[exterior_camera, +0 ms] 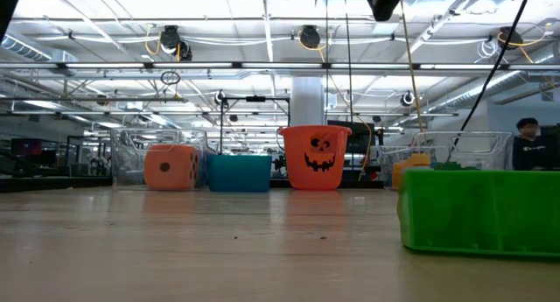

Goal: Pick & Place Toys
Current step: Put the gold deck of cards into the blue bin

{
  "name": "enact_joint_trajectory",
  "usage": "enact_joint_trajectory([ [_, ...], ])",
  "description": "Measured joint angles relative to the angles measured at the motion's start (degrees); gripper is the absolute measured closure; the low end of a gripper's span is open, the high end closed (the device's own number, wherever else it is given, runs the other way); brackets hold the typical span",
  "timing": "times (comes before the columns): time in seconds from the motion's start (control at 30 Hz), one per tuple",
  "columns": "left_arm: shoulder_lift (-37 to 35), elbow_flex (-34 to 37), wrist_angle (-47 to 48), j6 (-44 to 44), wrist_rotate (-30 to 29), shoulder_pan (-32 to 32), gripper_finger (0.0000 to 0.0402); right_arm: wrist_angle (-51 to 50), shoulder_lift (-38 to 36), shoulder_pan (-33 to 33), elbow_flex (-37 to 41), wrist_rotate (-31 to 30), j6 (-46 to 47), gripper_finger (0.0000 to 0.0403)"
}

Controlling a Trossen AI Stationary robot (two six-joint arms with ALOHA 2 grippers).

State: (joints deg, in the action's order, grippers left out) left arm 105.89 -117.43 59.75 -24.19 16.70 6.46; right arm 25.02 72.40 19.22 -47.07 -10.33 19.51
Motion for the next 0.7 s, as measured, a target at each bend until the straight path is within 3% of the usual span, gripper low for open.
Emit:
enact_joint_trajectory([
  [0.33, 0.0, 0.0, 2.3, 3.2, -0.5, -1.1, 0.0317, -8.4, -6.7, -2.5, 0.0, 0.0, -0.7, 0.0194],
  [0.7, -0.1, 0.0, 14.1, 13.4, -9.2, -6.5, 0.0316, -17.6, -14.8, -5.1, 0.0, -0.6, -0.7, 0.0193],
])
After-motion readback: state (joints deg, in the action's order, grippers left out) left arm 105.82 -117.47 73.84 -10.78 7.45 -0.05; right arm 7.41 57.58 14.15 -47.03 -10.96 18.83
